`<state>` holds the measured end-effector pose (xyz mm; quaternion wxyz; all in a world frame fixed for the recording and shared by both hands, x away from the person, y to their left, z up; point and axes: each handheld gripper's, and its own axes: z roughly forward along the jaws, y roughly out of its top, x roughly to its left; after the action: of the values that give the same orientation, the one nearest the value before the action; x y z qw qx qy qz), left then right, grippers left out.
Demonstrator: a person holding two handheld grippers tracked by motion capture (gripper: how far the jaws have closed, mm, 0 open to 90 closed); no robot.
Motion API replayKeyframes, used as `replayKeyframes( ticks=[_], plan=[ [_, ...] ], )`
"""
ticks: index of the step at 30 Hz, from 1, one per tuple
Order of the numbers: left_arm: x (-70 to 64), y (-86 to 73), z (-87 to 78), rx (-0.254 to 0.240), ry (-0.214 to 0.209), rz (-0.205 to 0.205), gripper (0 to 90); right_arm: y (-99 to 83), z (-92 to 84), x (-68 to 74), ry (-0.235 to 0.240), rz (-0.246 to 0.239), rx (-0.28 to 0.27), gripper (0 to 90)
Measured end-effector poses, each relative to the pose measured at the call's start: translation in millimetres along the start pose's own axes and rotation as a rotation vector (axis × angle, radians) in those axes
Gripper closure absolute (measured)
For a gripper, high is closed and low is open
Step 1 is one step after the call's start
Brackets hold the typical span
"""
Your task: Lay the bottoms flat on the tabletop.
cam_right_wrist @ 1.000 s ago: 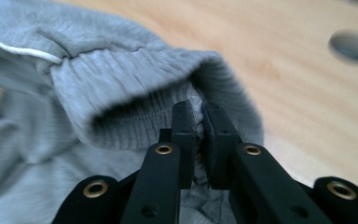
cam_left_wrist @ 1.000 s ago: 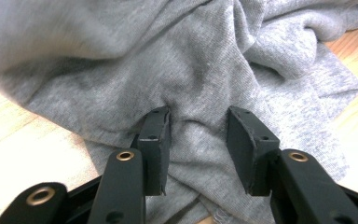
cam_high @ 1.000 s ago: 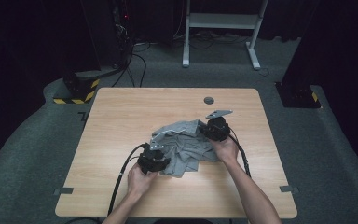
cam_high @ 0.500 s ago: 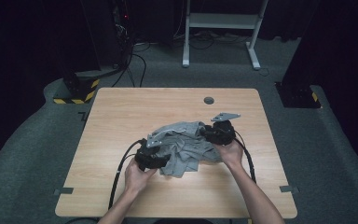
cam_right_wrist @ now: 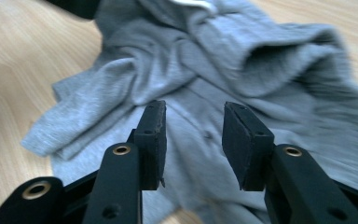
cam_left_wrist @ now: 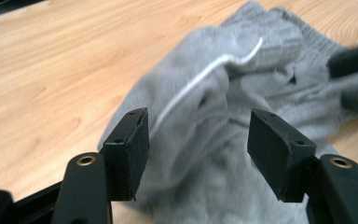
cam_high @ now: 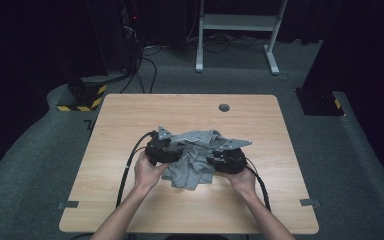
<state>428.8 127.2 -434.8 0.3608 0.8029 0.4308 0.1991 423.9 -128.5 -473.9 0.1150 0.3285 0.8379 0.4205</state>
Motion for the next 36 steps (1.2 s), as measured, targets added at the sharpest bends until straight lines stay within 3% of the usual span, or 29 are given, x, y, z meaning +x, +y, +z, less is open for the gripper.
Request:
replayKeyframes(
  ticks=[5, 8, 10, 11, 12, 15, 21, 26, 28, 31, 36],
  plan=[
    [4.8, 10.6, 16.5, 0.034, 0.023, -0.001, 41.2, 4.7, 16.6, 10.6, 0.012, -0.016, 0.004, 54.6],
    [7.9, 13.2, 26.9, 0.075, 0.006, 0.003, 51.8, 7.1, 28.1, 15.5, 0.023, -0.024, 0.027, 55.6],
    [9.0, 14.0, 30.1, 0.086, -0.008, 0.000, 63.7, 6.3, 36.8, 16.8, 0.042, -0.029, 0.061, 62.8],
    [8.8, 14.6, 31.5, 0.097, -0.012, -0.002, 74.0, 4.2, 42.7, 18.0, 0.042, -0.041, 0.093, 72.0],
    [9.3, 15.3, 31.8, 0.103, -0.011, 0.011, 74.0, 4.2, 42.7, 18.0, 0.042, -0.041, 0.093, 72.0],
    [10.0, 16.9, 31.2, 0.110, -0.018, 0.021, 81.1, 3.5, 42.3, 17.8, 0.048, -0.048, 0.101, 85.5],
    [19.5, 18.6, 24.2, 0.083, -0.028, -0.025, 82.7, 0.8, 37.5, 25.2, 0.064, -0.114, 0.143, 88.7],
    [31.9, 22.1, 16.3, 0.066, -0.015, -0.070, 82.8, -6.7, 25.0, 27.5, 0.082, -0.128, 0.153, 88.9],
    [37.5, 21.6, 14.8, 0.068, -0.007, -0.087, 82.8, -15.0, 12.5, 29.4, 0.094, -0.134, 0.162, 89.0],
    [45.5, 16.7, 18.7, 0.104, 0.009, -0.107, 82.7, -21.4, 0.9, 31.9, 0.102, -0.144, 0.160, 89.0],
    [55.2, -2.8, 34.5, 0.203, 0.051, -0.124, 81.1, -32.7, -21.8, 36.1, 0.106, -0.165, 0.170, 88.9]
  ],
)
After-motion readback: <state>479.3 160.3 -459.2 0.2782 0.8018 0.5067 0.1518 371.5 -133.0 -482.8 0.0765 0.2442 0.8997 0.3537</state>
